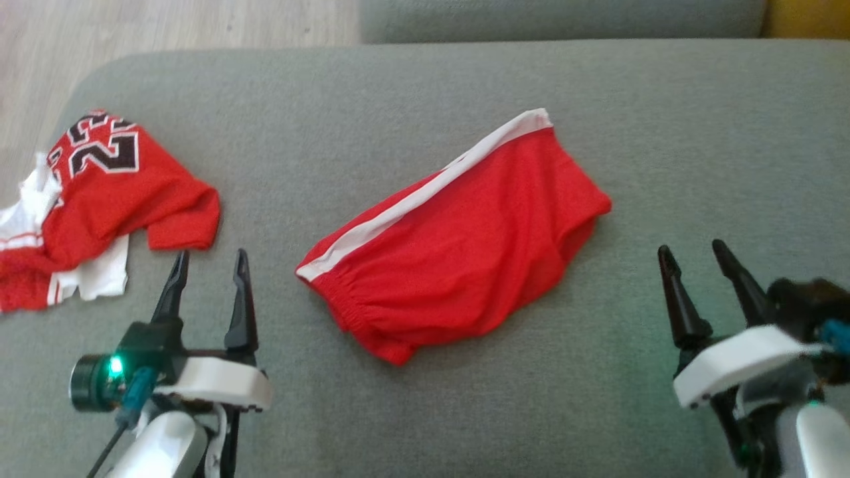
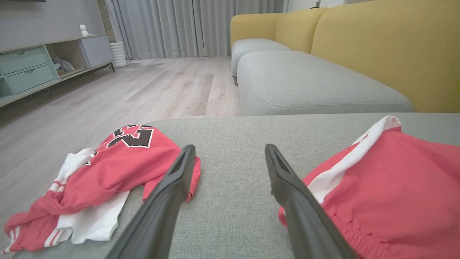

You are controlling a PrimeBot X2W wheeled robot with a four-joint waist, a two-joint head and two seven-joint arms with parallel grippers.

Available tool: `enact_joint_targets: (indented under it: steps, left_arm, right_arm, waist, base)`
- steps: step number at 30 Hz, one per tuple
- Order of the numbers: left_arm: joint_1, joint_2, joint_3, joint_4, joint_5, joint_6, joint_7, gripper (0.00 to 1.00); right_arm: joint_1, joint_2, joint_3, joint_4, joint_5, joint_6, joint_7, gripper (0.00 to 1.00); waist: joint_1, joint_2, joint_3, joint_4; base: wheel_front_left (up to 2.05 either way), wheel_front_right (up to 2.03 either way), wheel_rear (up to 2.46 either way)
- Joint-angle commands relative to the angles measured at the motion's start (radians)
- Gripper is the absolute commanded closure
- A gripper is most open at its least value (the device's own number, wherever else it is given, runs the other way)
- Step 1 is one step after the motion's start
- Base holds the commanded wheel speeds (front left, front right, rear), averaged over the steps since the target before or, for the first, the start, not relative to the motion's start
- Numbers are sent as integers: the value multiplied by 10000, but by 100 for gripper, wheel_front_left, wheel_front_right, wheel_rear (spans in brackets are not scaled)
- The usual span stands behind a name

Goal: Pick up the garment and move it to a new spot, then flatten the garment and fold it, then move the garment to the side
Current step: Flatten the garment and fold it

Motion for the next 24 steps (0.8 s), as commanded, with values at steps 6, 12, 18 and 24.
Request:
enact_joint_targets:
  steps: [6,12,18,24]
  left_arm:
    - [-1388,-280,164,-345,413,-94,-532,0]
    - [-1944,-919,3,-135,662,-376,-823,0]
    - [-2057,-1300,161,-2,933,-633,-905,0]
    - [-1838,-1437,512,-244,1364,-798,-911,0]
  right_arm:
    - [-2303,-959,485,1756,457,-7,221,0]
    - [-4011,-1516,837,4310,839,-7,658,0]
    - [-4496,-1774,1402,5776,1394,-7,2070,50]
    - [-4305,-1845,1496,5498,1726,-7,2233,100]
  waist:
    - [0,-1,941,890]
    - [0,-1,1449,1682]
    - [0,-1,1496,2176]
    - [0,-1,1353,2164]
  base:
    - [0,0,0]
    - [0,0,0]
    - [0,0,0]
    - [0,0,0]
